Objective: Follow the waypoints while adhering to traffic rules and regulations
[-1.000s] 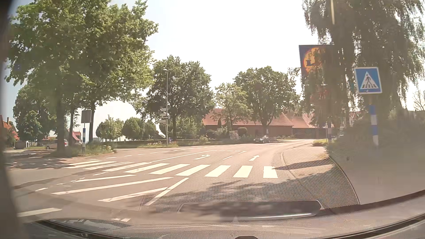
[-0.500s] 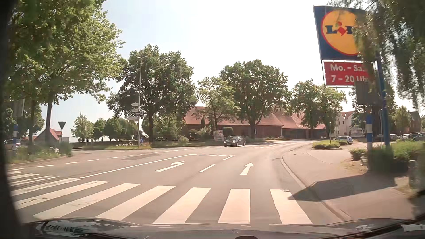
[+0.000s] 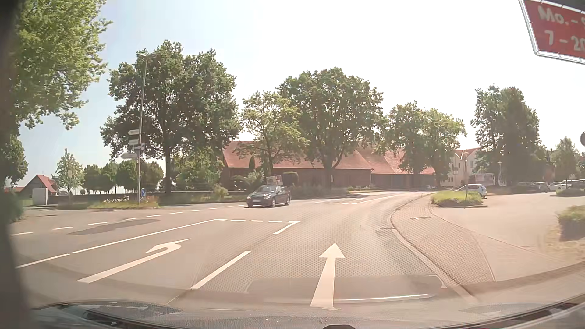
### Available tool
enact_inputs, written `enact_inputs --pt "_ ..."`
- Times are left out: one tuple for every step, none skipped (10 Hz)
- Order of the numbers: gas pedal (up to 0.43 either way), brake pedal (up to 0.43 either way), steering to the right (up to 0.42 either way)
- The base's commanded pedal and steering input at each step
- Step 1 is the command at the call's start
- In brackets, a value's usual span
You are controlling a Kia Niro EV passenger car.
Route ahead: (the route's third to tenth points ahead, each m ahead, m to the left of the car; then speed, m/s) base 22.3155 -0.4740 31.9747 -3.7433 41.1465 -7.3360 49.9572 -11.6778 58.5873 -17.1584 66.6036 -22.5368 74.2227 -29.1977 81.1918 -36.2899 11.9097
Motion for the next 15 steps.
enact_inputs --pt "0.169 0.0 0.046" --pt "0.157 0.0 0.045" --pt "0.157 0.0 0.043" --pt "0.13 0.0 0.041" --pt "0.098 0.0 0.041" --pt "0.098 0.0 0.041" --pt "0.11 0.0 0.041" --pt "0.13 0.0 0.041" --pt "0.15 0.0 0.046" --pt "0.157 0.0 0.052" --pt "0.157 0.0 0.056" --pt "0.157 0.0 0.059" --pt "0.157 0.0 0.06" --pt "0.157 0.0 0.059" --pt "0.157 0.0 0.059"
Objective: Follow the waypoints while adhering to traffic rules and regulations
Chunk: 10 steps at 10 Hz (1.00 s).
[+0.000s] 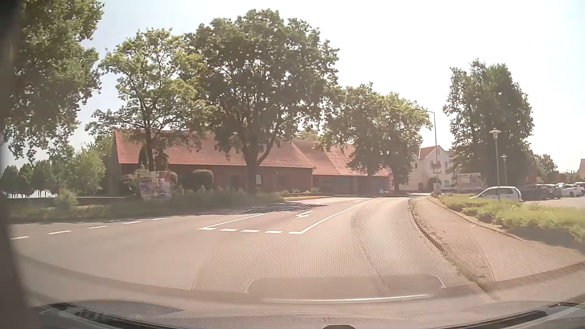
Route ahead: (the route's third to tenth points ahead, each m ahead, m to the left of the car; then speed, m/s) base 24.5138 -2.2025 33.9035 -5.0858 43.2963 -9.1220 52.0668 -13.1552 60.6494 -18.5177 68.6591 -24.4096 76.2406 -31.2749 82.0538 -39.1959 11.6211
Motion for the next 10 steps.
enact_inputs --pt "0.157 0.0 0.059" --pt "0.157 0.0 0.058" --pt "0.157 0.0 0.057" --pt "0.157 0.0 0.056" --pt "0.157 0.0 0.055" --pt "0.157 0.0 0.054" --pt "0.157 0.0 0.052" --pt "0.157 0.0 0.051" --pt "0.169 0.0 0.047" --pt "0.169 0.0 0.044"
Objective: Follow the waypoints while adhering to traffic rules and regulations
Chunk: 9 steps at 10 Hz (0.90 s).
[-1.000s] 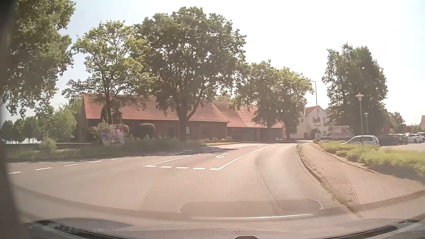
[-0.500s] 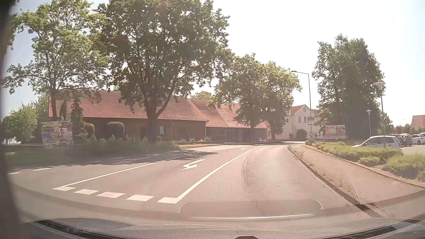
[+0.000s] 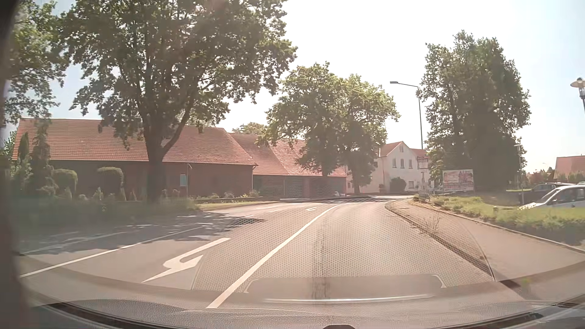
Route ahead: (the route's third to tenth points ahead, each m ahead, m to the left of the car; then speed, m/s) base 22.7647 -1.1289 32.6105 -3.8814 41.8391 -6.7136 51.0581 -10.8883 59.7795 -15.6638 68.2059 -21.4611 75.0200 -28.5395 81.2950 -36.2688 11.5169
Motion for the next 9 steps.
enact_inputs --pt "0.177 0.0 0.041" --pt "0.177 0.0 0.041" --pt "0.189 0.0 0.041" --pt "0.189 0.0 0.04" --pt "0.197 0.0 0.039" --pt "0.197 0.0 0.037" --pt "0.197 0.0 0.035" --pt "0.197 0.0 0.034" --pt "0.197 0.0 0.032"
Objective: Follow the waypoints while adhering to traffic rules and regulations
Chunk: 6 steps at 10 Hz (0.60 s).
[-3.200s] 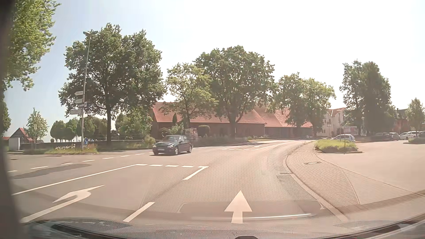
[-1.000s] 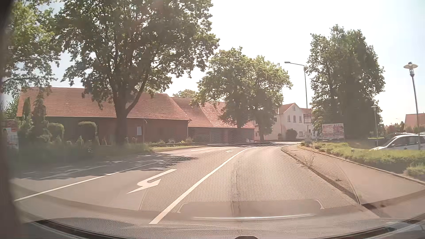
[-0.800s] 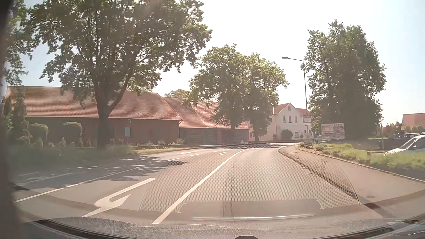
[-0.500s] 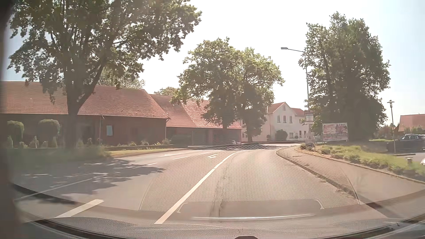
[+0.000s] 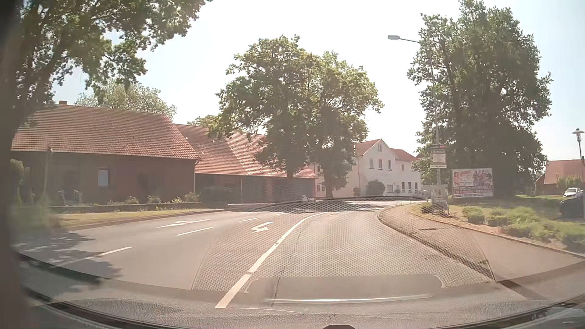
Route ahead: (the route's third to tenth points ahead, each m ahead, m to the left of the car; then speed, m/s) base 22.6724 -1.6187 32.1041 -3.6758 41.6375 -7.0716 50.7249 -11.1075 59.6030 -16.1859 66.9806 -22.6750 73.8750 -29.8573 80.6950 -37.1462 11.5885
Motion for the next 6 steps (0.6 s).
enact_inputs --pt "0.189 0.0 0.032" --pt "0.189 0.0 0.032" --pt "0.189 0.0 0.032" --pt "0.189 0.0 0.032" --pt "0.189 0.0 0.032" --pt "0.189 0.0 0.032"
